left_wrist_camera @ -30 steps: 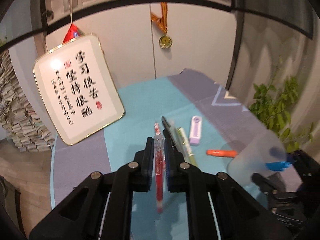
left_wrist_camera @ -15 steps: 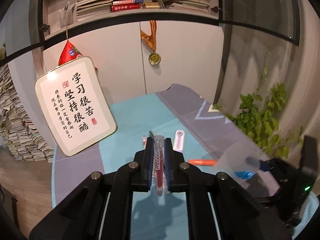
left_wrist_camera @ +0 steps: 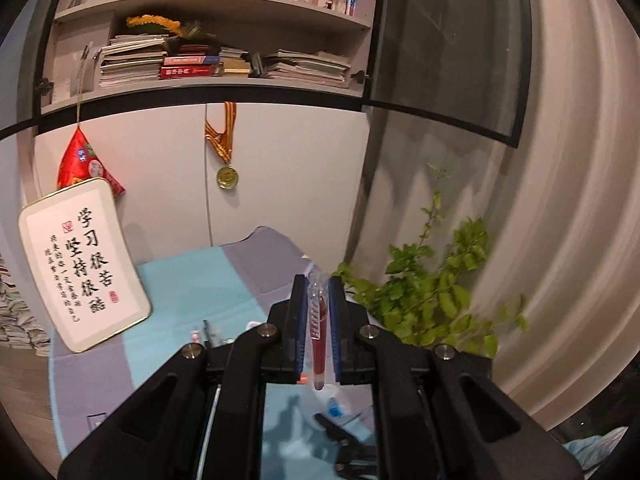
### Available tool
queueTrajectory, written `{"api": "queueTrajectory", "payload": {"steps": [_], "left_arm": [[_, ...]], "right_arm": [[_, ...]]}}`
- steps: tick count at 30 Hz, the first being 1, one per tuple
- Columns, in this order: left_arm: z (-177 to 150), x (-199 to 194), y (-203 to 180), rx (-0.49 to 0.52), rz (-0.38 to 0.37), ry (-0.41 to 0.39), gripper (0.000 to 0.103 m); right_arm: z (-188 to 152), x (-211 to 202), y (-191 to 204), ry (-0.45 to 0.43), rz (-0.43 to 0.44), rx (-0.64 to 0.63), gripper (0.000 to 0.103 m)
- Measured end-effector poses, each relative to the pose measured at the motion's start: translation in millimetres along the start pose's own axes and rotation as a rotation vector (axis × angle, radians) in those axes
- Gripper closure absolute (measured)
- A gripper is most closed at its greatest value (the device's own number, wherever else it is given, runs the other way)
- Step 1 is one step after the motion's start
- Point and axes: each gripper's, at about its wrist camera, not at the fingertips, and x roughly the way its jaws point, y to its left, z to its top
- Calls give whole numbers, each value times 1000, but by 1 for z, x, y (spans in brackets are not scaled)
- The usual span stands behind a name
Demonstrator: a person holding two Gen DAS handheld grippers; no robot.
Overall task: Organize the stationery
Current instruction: 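Lift the red pen with the left tool and lower it into the cup, then open the left tool to release the red pen, return to pens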
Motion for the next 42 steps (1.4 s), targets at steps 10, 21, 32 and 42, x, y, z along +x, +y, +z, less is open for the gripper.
{"api": "queueTrajectory", "payload": {"steps": [10, 21, 32, 42], "left_arm": [[-15, 18, -14, 57, 2, 44, 95], [-34, 42, -3, 39, 22, 137, 95], [-41, 48, -4, 56, 40, 159, 95], [-47, 52, -3, 63, 47, 183, 94]], "right_arm": [[0, 0, -1, 0, -1, -1, 32], [0, 1, -1, 1, 0, -1, 32], [0, 1, -1, 1, 0, -1, 32], [-1, 1, -2, 2, 1, -2, 32]]}}
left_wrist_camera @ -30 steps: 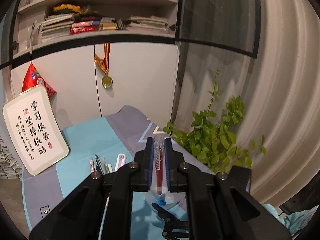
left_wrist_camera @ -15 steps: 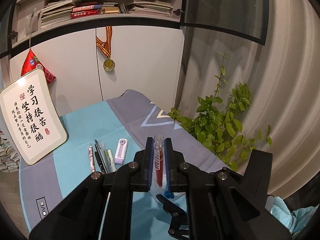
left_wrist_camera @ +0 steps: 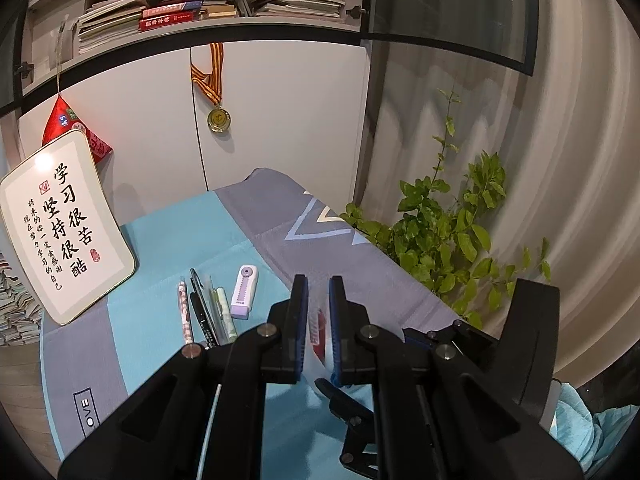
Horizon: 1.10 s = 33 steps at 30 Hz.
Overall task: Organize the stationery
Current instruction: 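Open the left tool to release the red pen, return to pens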
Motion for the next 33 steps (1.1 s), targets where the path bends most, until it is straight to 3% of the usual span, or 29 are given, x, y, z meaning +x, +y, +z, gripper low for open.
{"api": "queueTrajectory", "payload": {"steps": [8, 13, 20, 23, 30, 33], "left_arm": [[4, -23, 21, -61, 14, -54, 93], [4, -36, 67, -154, 126, -98, 79], [-33, 15, 100, -175, 237, 67, 79], [-45, 55, 113, -191, 238, 161, 79], [-57, 109, 130, -213, 244, 274, 80], [-59, 120, 134, -223, 250, 297, 88]], "right_arm": [[-1, 1, 1, 1, -1, -3, 32], [-1, 1, 1, 1, -1, -2, 32], [-1, 0, 1, 2, -2, -4, 32], [0, 0, 1, 4, -4, -7, 32], [0, 0, 2, 6, -1, -8, 32], [1, 1, 2, 7, -1, -10, 32]]}}
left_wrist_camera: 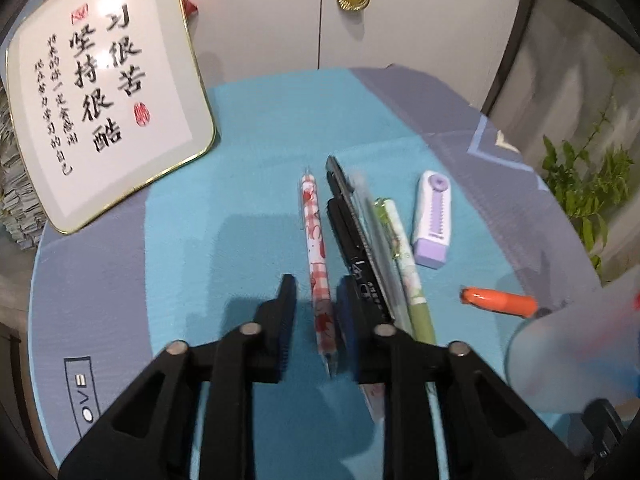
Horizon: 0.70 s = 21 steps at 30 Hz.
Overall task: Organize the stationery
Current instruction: 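Open the left tool to release the red pen, return to pens, then grasp the pink patterned pen with the left tool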
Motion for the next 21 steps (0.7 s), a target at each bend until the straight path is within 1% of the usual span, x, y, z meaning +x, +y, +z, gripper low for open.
{"api": "queueTrajectory", "payload": {"steps": [3, 4, 5, 8, 11, 15, 20, 21], "left_arm": [[0, 3, 1, -6, -9, 1, 89], [-1, 3, 2, -1, -6, -4, 94], [-2, 2, 2, 4, 3, -4, 96], [-7, -3, 8, 2, 21, 2, 96], [-17, -15, 17, -19, 12, -3, 96], [-44, -44, 32, -49, -11, 8, 96], [-87, -65, 32, -21, -23, 82, 95], [-91, -66, 32, -17, -30, 91, 94]], "right_arm": [[0, 0, 0, 0, 0, -3, 32], [0, 0, 0, 0, 0, -1, 32], [0, 0, 0, 0, 0, 0, 32], [0, 0, 0, 0, 0, 0, 32], [0, 0, 0, 1, -2, -1, 32], [0, -1, -1, 1, -2, 1, 32], [1, -1, 0, 2, -5, 0, 32], [1, -1, 0, 1, -6, 0, 32]]}}
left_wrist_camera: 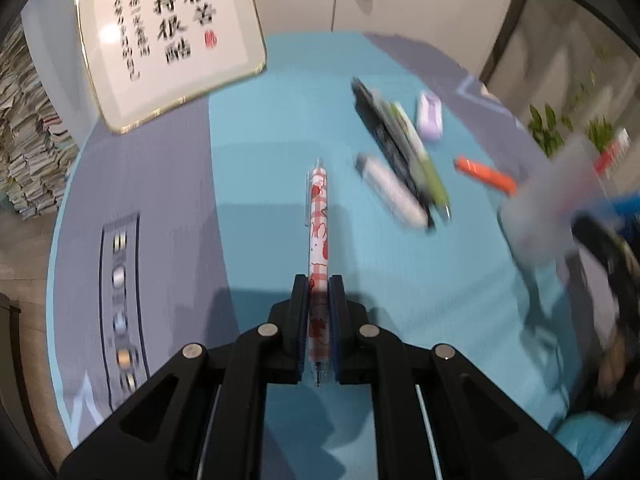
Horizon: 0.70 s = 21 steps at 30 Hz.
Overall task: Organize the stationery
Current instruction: 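Grasp the pink patterned pen with the left tool, then lift the pink patterned pen with the left tool and lower it into the cup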
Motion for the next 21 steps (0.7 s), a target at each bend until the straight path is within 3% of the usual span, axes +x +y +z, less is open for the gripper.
{"api": "queueTrajectory", "payload": {"steps": [3, 5, 7, 16, 18, 21], "left_arm": [[-1, -2, -3, 14, -5, -13, 92], [5, -1, -4, 18, 13, -29, 77], [17, 5, -4, 11, 28, -50, 69], [65, 43, -8, 42, 60, -36, 73], [69, 44, -10, 51, 52, -30, 90], [66, 38, -15, 80, 49, -21, 92]], "right_arm": [[0, 0, 0, 0, 0, 1, 32], [0, 0, 0, 0, 1, -1, 32], [0, 0, 0, 0, 2, -1, 32], [1, 0, -1, 0, 6, 2, 32], [0, 0, 0, 0, 5, 2, 32], [0, 0, 0, 0, 7, 2, 32]]}}
